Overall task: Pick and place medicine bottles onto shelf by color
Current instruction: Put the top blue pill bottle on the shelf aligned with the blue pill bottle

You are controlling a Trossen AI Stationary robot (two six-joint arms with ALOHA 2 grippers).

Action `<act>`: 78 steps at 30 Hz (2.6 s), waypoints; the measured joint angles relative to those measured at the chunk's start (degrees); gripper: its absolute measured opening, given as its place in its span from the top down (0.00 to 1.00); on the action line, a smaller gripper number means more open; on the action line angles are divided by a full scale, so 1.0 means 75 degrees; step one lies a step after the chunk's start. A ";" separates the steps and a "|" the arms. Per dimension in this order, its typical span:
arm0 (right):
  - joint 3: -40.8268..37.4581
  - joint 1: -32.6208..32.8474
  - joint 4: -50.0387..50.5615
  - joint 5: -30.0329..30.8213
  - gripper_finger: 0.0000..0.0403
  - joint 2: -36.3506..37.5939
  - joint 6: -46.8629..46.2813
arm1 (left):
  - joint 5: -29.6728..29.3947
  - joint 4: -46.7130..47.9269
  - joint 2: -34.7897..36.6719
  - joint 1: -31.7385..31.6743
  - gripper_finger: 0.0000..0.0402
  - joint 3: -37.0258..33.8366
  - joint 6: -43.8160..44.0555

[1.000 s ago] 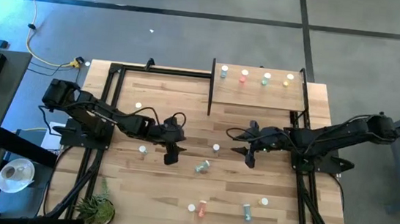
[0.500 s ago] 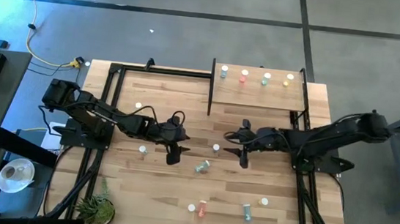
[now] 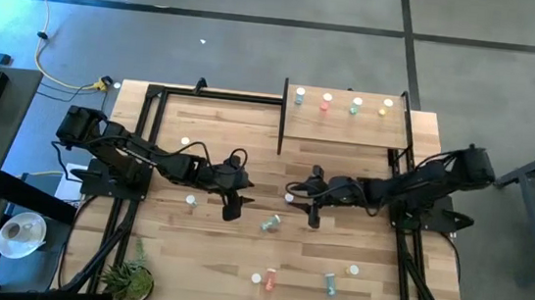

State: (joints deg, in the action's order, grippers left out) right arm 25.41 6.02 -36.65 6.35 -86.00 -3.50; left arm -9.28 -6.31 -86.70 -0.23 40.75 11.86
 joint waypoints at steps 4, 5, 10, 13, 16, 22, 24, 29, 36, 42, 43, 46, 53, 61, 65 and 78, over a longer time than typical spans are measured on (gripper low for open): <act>0.0000 0.0000 -0.0302 0.0083 0.48 -0.0442 0.0014 | 0.0000 0.0001 0.0000 0.0000 0.47 0.0000 0.0002; 0.0000 0.0000 -0.0350 0.0110 0.48 -0.0528 0.0014 | 0.0000 0.0003 -0.0003 0.0000 0.47 0.0000 0.0000; 0.0003 -0.0003 -0.0642 0.0370 0.48 -0.0875 -0.0010 | -0.0003 0.0000 -0.0003 0.0000 0.47 0.0000 0.0000; 0.0003 -0.0003 -0.0766 0.0278 0.48 -0.1005 -0.0010 | -0.0007 0.0003 -0.0003 0.0000 0.47 0.0000 0.0000; 0.0003 -0.0003 -0.0798 0.0264 0.48 -0.1046 -0.0071 | -0.0009 0.0003 -0.0003 0.0000 0.47 0.0000 0.0000; 0.0003 -0.0006 -0.0751 0.0269 0.48 -0.1043 -0.0071 | -0.0012 0.0003 -0.0003 0.0000 0.47 0.0000 0.0000; 0.0003 -0.0006 -0.0711 0.0287 0.48 -0.1044 -0.0071 | -0.0012 0.0003 -0.0003 0.0000 0.47 0.0000 0.0000; 0.0003 -0.0006 -0.0705 0.0289 0.48 -0.1043 -0.0071 | -0.0012 0.0003 -0.0003 0.0000 0.47 0.0000 0.0000; 0.0006 -0.0006 -0.0629 0.0286 0.49 -0.1043 -0.0132 | -0.0012 0.0003 -0.0003 0.0000 0.47 0.0000 -0.0003; 0.0006 -0.0006 -0.0629 0.0257 0.59 -0.1043 -0.0132 | -0.0012 0.0003 -0.0003 0.0000 0.47 0.0000 -0.0003; 0.0006 -0.0006 -0.0629 0.0255 0.61 -0.1043 -0.0132 | -0.0012 0.0003 -0.0003 0.0000 0.47 0.0000 -0.0003; 0.0006 -0.0006 -0.0629 0.0243 0.66 -0.1043 -0.0132 | -0.0012 0.0003 -0.0003 0.0000 0.47 0.0000 -0.0003; 0.0006 -0.0006 -0.0632 0.0230 0.71 -0.1043 -0.0129 | -0.0012 0.0030 -0.0003 0.0000 0.47 0.0000 -0.0003; 0.0009 -0.0006 -0.0820 0.0230 0.71 -0.1031 -0.0129 | -0.0012 0.0122 -0.0006 0.0000 0.47 0.0000 -0.0006; 0.0009 -0.0010 -0.0845 0.0233 0.71 -0.0804 -0.0071 | -0.0012 0.0122 -0.0006 0.0000 0.47 0.0000 -0.0006; 0.0012 -0.0672 -0.0565 0.0226 0.71 0.0770 0.0009 | -0.0009 0.0119 -0.0006 0.0000 0.47 0.0000 -0.0003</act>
State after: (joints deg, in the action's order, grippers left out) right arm 25.50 0.98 -40.88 8.04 -80.22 -3.44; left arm -9.34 -5.41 -86.74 -0.23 40.75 11.83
